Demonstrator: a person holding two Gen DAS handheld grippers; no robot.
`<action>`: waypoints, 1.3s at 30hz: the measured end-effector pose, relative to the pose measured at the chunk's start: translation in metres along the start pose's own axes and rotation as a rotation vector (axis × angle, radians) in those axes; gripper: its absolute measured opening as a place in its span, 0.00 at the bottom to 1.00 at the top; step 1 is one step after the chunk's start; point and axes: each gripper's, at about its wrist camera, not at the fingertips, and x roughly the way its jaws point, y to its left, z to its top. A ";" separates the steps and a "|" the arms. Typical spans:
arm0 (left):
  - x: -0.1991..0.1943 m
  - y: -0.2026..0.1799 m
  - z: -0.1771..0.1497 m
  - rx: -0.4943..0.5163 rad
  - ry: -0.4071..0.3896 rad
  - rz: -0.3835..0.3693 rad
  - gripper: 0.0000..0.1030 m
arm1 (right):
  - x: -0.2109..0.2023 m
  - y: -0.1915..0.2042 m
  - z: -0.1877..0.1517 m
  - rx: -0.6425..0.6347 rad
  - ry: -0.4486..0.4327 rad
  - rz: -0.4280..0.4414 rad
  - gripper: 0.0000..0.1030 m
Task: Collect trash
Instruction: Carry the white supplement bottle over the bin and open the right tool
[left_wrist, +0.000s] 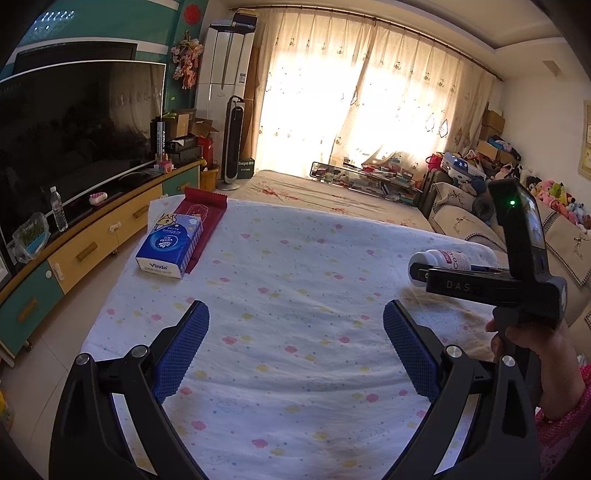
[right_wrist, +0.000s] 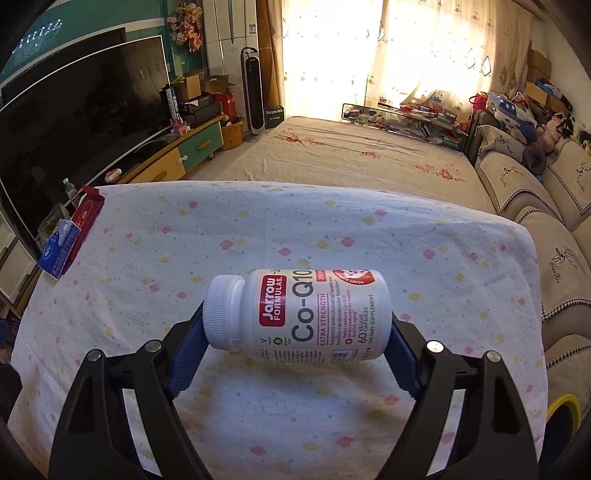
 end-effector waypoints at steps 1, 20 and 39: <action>0.000 0.000 0.000 0.002 0.000 -0.001 0.91 | -0.006 -0.002 -0.002 -0.003 -0.009 -0.001 0.77; -0.003 -0.009 -0.003 0.052 -0.008 0.013 0.91 | -0.157 -0.109 -0.098 0.105 -0.133 -0.059 0.77; -0.004 -0.026 -0.005 0.126 -0.012 0.019 0.91 | -0.183 -0.285 -0.203 0.374 -0.020 -0.288 0.77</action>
